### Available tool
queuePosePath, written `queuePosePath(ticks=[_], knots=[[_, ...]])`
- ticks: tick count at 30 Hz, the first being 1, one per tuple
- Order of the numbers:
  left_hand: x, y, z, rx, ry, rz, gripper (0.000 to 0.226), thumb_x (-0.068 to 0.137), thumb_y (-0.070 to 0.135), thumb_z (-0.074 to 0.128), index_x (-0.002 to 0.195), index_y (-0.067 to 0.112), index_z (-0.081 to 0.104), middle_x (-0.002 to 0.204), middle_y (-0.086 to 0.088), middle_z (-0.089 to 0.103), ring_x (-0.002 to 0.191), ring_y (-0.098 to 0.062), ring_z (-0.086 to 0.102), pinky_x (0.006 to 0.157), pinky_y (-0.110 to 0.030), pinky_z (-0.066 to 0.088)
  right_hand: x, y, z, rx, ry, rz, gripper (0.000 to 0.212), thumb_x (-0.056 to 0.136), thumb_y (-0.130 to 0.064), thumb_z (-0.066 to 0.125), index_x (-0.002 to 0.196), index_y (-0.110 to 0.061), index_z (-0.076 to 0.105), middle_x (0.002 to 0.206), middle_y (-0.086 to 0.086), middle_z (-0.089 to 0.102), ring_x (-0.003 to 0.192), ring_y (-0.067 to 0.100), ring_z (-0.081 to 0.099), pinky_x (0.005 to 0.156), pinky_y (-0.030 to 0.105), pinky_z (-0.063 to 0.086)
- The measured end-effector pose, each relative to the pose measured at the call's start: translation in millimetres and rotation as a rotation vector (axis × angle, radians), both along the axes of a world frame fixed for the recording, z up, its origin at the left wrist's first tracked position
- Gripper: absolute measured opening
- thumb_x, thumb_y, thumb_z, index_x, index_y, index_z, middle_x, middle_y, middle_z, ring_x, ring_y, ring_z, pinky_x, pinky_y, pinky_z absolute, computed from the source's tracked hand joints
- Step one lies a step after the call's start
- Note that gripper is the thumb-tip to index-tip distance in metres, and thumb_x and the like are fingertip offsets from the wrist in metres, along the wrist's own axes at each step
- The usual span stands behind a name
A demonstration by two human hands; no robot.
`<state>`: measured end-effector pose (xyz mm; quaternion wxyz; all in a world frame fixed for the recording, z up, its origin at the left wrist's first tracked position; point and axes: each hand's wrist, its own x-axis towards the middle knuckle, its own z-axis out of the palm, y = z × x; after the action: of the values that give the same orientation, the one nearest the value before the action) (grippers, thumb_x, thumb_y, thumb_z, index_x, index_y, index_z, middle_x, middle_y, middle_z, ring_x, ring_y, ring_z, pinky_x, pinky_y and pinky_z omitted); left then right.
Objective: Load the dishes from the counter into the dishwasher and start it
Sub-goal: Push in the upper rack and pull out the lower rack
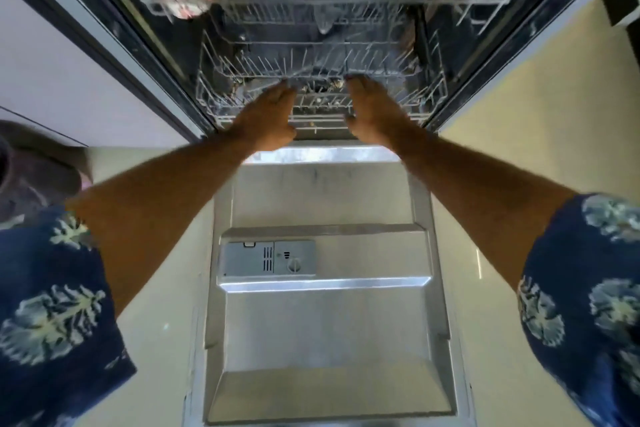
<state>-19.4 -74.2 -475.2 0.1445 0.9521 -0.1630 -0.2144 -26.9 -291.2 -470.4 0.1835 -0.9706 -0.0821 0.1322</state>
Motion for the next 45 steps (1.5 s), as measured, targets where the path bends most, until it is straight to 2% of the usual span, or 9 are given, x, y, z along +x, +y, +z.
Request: queuePosePath(ticks=[3, 6, 8, 12, 15, 24, 28, 35, 45], knots=[[14.0, -6.5, -28.0, -0.039, -0.019, 0.010, 0.086, 0.090, 0.012, 0.063, 0.159, 0.011, 0.010, 0.165, -0.016, 0.015, 0.150, -0.031, 0.022, 0.121, -0.042, 0.026, 23.2, 4.5, -25.1, -0.100, 0.015, 0.112, 0.062, 0.097, -0.019, 0.057, 0.151, -0.005, 0.030, 0.153, 0.019, 0.038, 0.141, 0.035, 0.036, 0.115, 0.038, 0.032], [13.7, -9.8, -36.8, -0.155, -0.173, 0.076, 0.059, 0.096, 0.015, 0.059, 0.150, 0.011, 0.035, 0.148, -0.019, 0.045, 0.133, -0.034, 0.047, 0.107, -0.041, 0.042, 26.6, 4.6, -37.9, -0.072, -0.139, 0.100, 0.034, 0.097, -0.005, 0.049, 0.130, -0.005, 0.056, 0.124, 0.017, 0.063, 0.113, 0.031, 0.061, 0.092, 0.035, 0.050], [9.5, -10.0, -35.4, -0.190, -0.231, 0.106, 0.039, 0.099, 0.017, 0.055, 0.137, 0.011, 0.051, 0.131, -0.017, 0.059, 0.117, -0.032, 0.058, 0.094, -0.038, 0.048, 22.7, 0.9, -37.7, 0.003, -0.138, 0.070, 0.020, 0.101, -0.010, 0.048, 0.111, -0.008, 0.064, 0.104, 0.013, 0.067, 0.095, 0.027, 0.066, 0.076, 0.030, 0.050], [-16.5, -10.5, -21.7, -0.223, -0.194, 0.132, 0.019, 0.101, 0.014, 0.052, 0.112, 0.008, 0.066, 0.105, -0.014, 0.069, 0.088, -0.023, 0.063, 0.075, -0.030, 0.044, -1.1, -1.4, -23.2, 0.018, 0.013, 0.099, 0.022, 0.099, -0.008, 0.051, 0.112, -0.009, 0.069, 0.112, 0.013, 0.069, 0.098, 0.024, 0.066, 0.088, 0.031, 0.052], [-47.3, -8.6, -15.3, -0.196, -0.123, 0.135, 0.019, 0.099, 0.012, 0.052, 0.108, 0.009, 0.069, 0.104, -0.014, 0.071, 0.089, -0.027, 0.067, 0.082, -0.038, 0.055, -36.5, 1.3, -11.9, -0.002, 0.072, 0.133, 0.025, 0.099, -0.005, 0.051, 0.116, -0.009, 0.068, 0.118, 0.014, 0.069, 0.103, 0.028, 0.066, 0.094, 0.035, 0.051], [-168.0, -0.6, -5.0, -0.150, 0.063, 0.167, 0.014, 0.096, 0.010, 0.053, 0.099, 0.017, 0.065, 0.094, -0.008, 0.072, 0.085, -0.025, 0.067, 0.079, -0.041, 0.056, -159.3, 9.0, 4.4, 0.003, 0.244, 0.170, 0.014, 0.097, -0.012, 0.053, 0.101, -0.014, 0.066, 0.097, 0.016, 0.070, 0.088, 0.032, 0.068, 0.079, 0.040, 0.055], [-212.2, 0.4, -3.3, -0.113, 0.128, 0.181, 0.016, 0.094, 0.007, 0.053, 0.103, 0.015, 0.065, 0.101, -0.012, 0.070, 0.094, -0.031, 0.066, 0.080, -0.040, 0.052, -204.4, 8.7, 3.1, -0.005, 0.284, 0.151, 0.010, 0.095, -0.016, 0.056, 0.097, -0.019, 0.065, 0.093, 0.010, 0.070, 0.083, 0.028, 0.066, 0.070, 0.031, 0.049], [-281.2, 0.2, 1.7, -0.174, 0.237, 0.272, 0.018, 0.100, 0.009, 0.048, 0.105, 0.014, 0.065, 0.105, -0.007, 0.069, 0.095, -0.024, 0.065, 0.086, -0.041, 0.054, -271.0, 8.7, -0.9, 0.020, 0.385, 0.116, 0.015, 0.093, -0.015, 0.053, 0.102, -0.022, 0.063, 0.097, 0.006, 0.066, 0.084, 0.027, 0.063, 0.066, 0.025, 0.037], [-331.2, 3.8, 4.7, -0.233, 0.308, 0.334, 0.019, 0.103, 0.017, 0.047, 0.105, 0.019, 0.066, 0.103, 0.001, 0.066, 0.093, -0.014, 0.061, 0.086, -0.031, 0.051, -314.1, 8.8, -2.3, 0.101, 0.484, 0.104, 0.015, 0.099, -0.022, 0.051, 0.093, -0.025, 0.064, 0.079, -0.004, 0.060, 0.074, 0.020, 0.062, 0.073, 0.036, 0.054]])
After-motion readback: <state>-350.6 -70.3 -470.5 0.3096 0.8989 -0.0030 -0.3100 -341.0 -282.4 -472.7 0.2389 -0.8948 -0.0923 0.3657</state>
